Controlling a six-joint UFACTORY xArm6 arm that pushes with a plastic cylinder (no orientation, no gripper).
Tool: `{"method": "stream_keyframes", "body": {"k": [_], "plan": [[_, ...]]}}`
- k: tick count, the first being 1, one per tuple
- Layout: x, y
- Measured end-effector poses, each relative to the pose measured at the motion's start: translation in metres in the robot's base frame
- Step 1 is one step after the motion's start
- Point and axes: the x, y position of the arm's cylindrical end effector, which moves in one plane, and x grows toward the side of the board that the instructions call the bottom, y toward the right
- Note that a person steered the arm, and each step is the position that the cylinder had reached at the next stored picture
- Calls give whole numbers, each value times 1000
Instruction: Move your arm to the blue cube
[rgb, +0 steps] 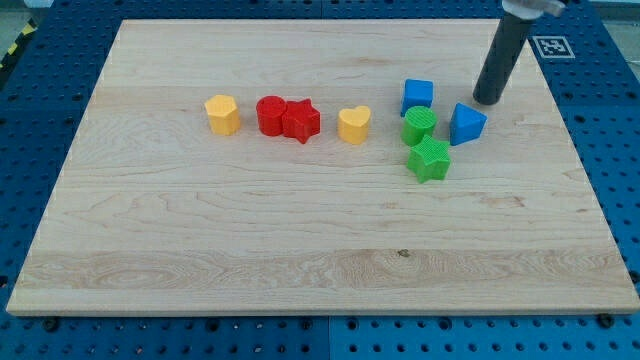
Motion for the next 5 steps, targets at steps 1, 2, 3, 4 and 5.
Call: {"method": "stream_keyframes", "body": {"k": [1, 2, 3, 4, 5], "plan": [[-19, -28], [-21, -84], [-18, -129], [4, -130], [7, -130]]}}
